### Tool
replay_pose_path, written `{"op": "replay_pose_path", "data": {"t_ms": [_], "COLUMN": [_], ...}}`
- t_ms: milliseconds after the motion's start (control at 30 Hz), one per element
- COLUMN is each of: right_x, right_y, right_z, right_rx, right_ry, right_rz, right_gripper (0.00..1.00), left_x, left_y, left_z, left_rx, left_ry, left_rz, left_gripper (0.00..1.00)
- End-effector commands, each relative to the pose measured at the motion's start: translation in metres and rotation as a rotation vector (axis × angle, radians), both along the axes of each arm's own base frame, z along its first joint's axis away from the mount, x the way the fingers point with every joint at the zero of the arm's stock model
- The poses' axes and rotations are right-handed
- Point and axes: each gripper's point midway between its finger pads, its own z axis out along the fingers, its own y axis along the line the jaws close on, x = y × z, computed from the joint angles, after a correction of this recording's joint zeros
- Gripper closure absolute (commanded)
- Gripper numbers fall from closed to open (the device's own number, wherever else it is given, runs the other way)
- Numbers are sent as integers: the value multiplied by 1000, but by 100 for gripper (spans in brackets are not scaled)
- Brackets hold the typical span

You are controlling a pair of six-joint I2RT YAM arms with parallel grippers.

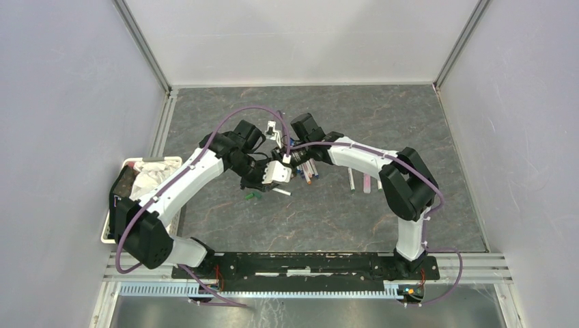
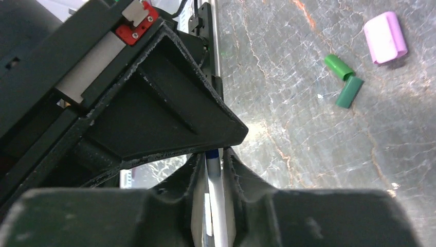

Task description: Open the pen caps

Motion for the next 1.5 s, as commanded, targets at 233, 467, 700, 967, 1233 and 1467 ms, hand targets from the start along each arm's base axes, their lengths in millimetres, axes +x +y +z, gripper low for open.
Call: {"op": "replay_pose_path", "data": {"t_ms": [233,467,700,967,1233,1467], "right_x": [-10,-36,-47,58,129,139], "right_y": [-16,-52,-73,-140,-269,-304], "right_z": [-3,-19,-29,-43,-55,-73], "right_rx": [-17,-43,-66,-350,-753,-839], "right_ry": [-55,-58,-60,-184,-397,-422], "right_rz": [33,35,8,-494,-1063,-1232], "right_gripper": [100,100,100,100,100,100], "left_x": [28,75,100,75,72,80], "left_y": [7,43,62,28,20,24], "left_z": [20,32,28,-14,-76,-108], "left_rx": [47,104,147,24,70,124], "left_ry": [-176,-273,-361,-173,-93,-79], "left_rz": [-16,45,84,142,199,245], "left_gripper": [98,98,98,98,96,86]}}
